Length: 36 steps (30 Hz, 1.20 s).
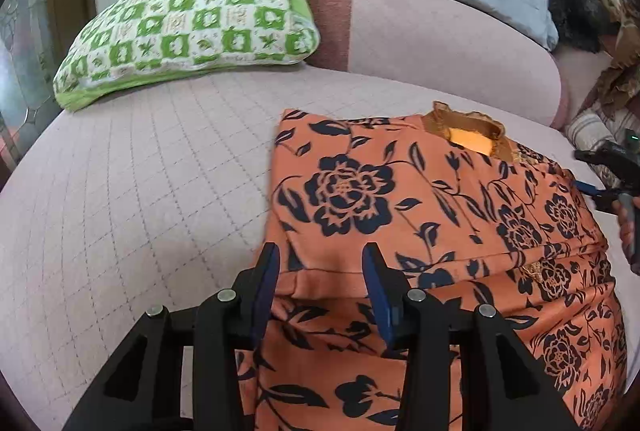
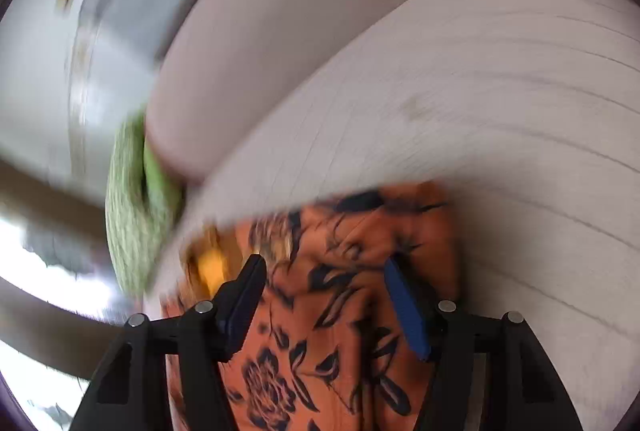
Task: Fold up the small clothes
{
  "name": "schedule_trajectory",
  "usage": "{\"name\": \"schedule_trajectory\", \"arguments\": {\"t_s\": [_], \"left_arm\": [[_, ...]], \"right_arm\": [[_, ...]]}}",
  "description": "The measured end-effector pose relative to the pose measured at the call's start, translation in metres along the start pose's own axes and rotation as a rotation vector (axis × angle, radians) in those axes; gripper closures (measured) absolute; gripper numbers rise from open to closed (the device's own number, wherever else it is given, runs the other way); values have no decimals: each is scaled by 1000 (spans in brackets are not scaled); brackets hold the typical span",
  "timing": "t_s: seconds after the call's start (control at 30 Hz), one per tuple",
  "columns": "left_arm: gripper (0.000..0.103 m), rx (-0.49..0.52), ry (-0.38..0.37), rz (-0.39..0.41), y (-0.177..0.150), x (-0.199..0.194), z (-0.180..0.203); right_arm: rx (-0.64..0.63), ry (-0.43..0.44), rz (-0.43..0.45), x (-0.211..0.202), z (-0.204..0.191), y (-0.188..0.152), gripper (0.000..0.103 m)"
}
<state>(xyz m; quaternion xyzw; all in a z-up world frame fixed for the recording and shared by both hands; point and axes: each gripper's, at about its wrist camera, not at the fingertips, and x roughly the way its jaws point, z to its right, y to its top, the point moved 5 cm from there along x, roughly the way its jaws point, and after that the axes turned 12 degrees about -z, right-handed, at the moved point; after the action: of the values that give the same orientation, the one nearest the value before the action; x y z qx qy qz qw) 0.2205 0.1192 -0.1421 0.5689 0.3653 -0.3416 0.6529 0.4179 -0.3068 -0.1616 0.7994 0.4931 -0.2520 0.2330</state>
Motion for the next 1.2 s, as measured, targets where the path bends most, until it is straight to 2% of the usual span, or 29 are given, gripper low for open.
{"name": "schedule_trajectory", "arguments": {"t_s": [0.07, 0.13, 0.17, 0.2, 0.23, 0.27, 0.3, 0.33, 0.37, 0.4, 0.43, 0.47, 0.53, 0.57, 0.63, 0.7, 0.9, 0.97, 1.03, 1.1, 1.13, 1.2], "left_arm": [[60, -35, -12, -9, 0, -1, -8], [60, -64, -24, -3, -1, -6, -14], [60, -73, -27, -3, -3, -10, -16], [60, -73, -23, -9, -5, -13, -17], [60, -74, -16, -13, -8, -18, -19], [60, -81, -20, -12, -12, -26, -22], [60, -97, -32, -18, -19, -36, -25], [60, -108, -37, -29, -27, -44, -29], [59, -114, -37, -36, -36, -53, -33], [54, -120, -35, -38, -46, -62, -37], [51, -131, -30, -44, -60, -72, -44], [47, -143, -31, -57, -73, -79, -49], [46, -136, -58, -102, -98, -89, -52], [47, -125, -70, -124, -112, -94, -53], [46, -103, -76, -159, -134, -101, -50], [46, -91, -103, -182, -155, -108, -47], [44, -94, -109, -293, -202, -101, -41], [44, -105, -114, -321, -210, -97, -40], [44, -92, -79, -329, -212, -92, -36], [45, -68, -54, -312, -213, -95, -30], [48, -61, -49, -306, -214, -95, -29], [60, -63, -29, -307, -216, -91, -29]], "right_arm": [[-74, -56, 34, -19, -14, -12, 33], [-151, -9, -3, -27, -37, -37, 31], [-178, 15, -21, -29, -42, -49, 26], [-219, 34, -79, -24, -48, -65, 26], [-244, 34, -131, -25, -39, -77, 26], [-238, -16, -190, -13, -29, -88, 27], [-204, -57, -223, -5, -13, -91, 33], [-150, -29, -203, -7, 1, -91, 47], [-93, -15, -160, -15, 5, -91, 40], [-61, -50, -107, -29, 3, -94, 33], [-89, -65, -77, -40, -2, -102, 28], [-142, -60, -59, -51, -14, -113, 27], [-209, -79, -94, -67, -24, -141, 27], [-235, -119, -130, -75, -24, -162, 27], [-262, -157, -180, -91, -17, -195, 27], [-249, -181, -227, -120, 13, -228, 27], [-118, -260, -366, -146, 84, -335, 27], [-97, -267, -364, -148, 93, -350, 27], [-88, -277, -347, -150, 94, -354, 28], [-91, -281, -341, -152, 90, -355, 42], [-105, -285, -348, -146, 82, -357, 54], [-124, -334, -346, -149, 87, -363, 56]]}}
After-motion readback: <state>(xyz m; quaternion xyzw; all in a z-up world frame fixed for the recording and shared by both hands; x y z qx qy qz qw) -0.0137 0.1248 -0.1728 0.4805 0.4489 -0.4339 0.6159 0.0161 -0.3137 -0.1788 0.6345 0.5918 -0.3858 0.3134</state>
